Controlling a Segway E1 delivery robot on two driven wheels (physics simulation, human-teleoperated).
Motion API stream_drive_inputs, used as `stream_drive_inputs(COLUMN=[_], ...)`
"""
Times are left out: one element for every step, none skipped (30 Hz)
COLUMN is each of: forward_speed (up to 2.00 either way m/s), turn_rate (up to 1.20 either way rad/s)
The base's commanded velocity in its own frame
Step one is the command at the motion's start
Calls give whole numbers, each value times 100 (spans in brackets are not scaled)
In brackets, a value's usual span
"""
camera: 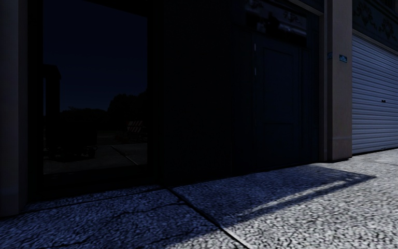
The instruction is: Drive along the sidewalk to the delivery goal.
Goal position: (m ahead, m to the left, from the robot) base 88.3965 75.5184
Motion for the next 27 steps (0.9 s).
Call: stream_drive_inputs(forward_speed=[0, 0, 0, 0, 0, 0, 0, 0, 0, 0, 0, 0, 0, 0, 0, 0, 0, 0, 0, 0, 0, 0, 0, 0, 0, 0, 0], turn_rate=[0, 0, 0, 0, 0, 0, 0, 0, 0, 0, 0, 0, 0, 0, 0, 0, 0, 0, 0, 0, 0, 0, 0, 0, 0, 0, 0])
